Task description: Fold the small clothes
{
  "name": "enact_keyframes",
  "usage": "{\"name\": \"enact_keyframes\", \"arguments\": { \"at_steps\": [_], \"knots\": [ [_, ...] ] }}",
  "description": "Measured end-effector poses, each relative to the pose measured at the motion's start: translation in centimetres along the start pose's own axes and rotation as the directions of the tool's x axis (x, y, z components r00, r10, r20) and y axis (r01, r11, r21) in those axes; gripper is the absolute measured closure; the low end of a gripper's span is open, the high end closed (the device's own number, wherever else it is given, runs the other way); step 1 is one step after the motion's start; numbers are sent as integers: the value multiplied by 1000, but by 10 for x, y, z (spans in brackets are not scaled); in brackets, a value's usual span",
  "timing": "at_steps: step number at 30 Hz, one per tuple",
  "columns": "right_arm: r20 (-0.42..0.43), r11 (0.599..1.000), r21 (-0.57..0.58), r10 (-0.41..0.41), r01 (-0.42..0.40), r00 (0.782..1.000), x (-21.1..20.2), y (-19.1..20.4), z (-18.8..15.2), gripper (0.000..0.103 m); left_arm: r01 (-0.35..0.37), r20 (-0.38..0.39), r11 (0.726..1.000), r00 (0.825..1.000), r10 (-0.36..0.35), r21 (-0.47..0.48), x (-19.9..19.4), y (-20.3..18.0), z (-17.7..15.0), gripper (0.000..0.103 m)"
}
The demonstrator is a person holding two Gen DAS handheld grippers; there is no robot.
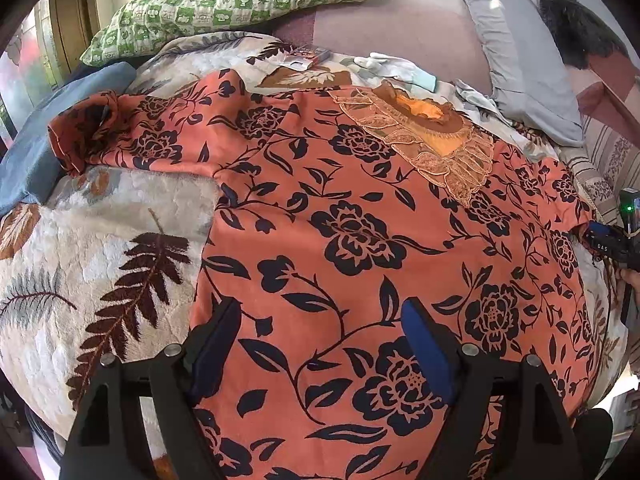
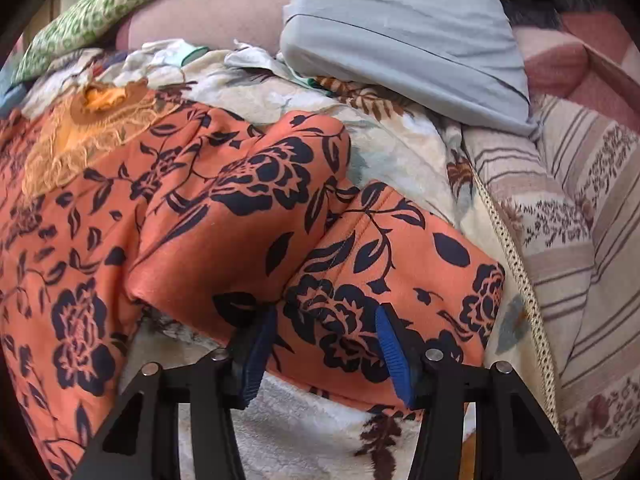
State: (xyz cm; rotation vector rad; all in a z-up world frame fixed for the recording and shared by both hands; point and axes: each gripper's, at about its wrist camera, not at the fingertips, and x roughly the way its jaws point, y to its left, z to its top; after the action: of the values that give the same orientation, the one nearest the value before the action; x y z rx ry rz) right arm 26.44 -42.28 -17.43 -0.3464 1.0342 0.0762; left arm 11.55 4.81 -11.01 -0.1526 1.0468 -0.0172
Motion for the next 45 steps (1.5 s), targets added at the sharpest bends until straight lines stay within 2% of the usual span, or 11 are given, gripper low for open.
{"name": "enact_keyframes", "arguments": {
  "at_steps": [4, 6, 9, 15, 23, 30, 33, 37, 40, 43, 45],
  "knots": [
    [-33, 999, 35, -1, 2, 999, 17, -8, 1, 48, -16, -22, 1000, 1000, 16, -17, 3, 5, 1, 21],
    [-34, 997, 70, 48, -45, 998, 20, -12, 3, 71, -27, -17, 999, 1000, 27, -31, -3, 7, 2, 21],
    [-41, 979, 158, 139, -131, 989, 23, -22, 4, 79, -51, 6, 997, 999, 51, -53, -17, 11, 1, 21],
    [54, 830, 478, 297, -285, 953, 23, -61, -6, 91, -48, 33, 997, 998, 51, -66, -44, 14, 1, 21],
    [224, 615, 670, 367, -416, 903, 10, -93, -19, 94, -13, 95, 995, 995, 23, -103, -73, 26, 0, 21],
    [392, 555, 640, 359, -531, 847, -63, -107, 6, 94, 57, 107, 983, 993, -38, -175, -65, 49, -3, 21],
    [453, 564, 583, 372, -585, 810, -99, -100, 32, 94, 75, 118, 978, 992, -53, -193, -63, 56, -3, 21],
    [536, 582, 465, 414, -667, 736, -154, -69, 78, 94, 97, 151, 974, 986, -66, -207, -66, 65, -5, 21],
    [584, 591, 351, 468, -726, 663, -195, -19, 114, 94, 114, 160, 971, 984, -81, -211, -66, 71, -9, 21],
    [620, 562, 234, 543, -794, 567, -223, 48, 147, 94, 128, 168, 966, 982, -91, -224, -66, 79, -13, 21],
    [612, 556, 166, 590, -815, 527, -227, 106, 163, 94, 126, 174, 965, 981, -86, -230, -65, 86, -15, 21]
  ]
}}
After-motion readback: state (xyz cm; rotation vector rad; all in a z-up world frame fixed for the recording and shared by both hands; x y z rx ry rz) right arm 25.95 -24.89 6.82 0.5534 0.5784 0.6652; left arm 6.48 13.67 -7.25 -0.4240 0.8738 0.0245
